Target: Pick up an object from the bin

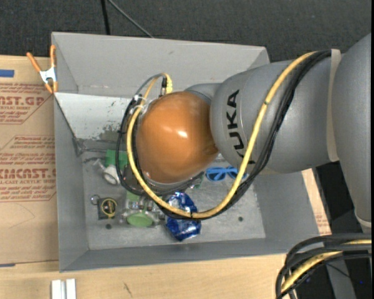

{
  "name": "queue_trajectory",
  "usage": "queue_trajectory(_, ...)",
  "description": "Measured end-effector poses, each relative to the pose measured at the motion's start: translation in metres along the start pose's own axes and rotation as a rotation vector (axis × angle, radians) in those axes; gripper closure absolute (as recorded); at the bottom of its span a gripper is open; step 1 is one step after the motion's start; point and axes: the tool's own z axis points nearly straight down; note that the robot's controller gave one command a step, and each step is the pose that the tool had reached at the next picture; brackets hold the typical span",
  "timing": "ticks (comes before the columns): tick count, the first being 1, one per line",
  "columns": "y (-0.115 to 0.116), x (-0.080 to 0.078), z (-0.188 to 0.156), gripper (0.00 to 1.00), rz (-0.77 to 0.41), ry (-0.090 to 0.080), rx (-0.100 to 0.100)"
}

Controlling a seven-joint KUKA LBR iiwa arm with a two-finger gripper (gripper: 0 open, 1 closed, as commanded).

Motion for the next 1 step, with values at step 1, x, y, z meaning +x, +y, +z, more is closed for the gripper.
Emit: queue_trajectory(1, -0.0077, 0.0318, -0.0878, 1.0, 0.011, -0.002, 0.009)
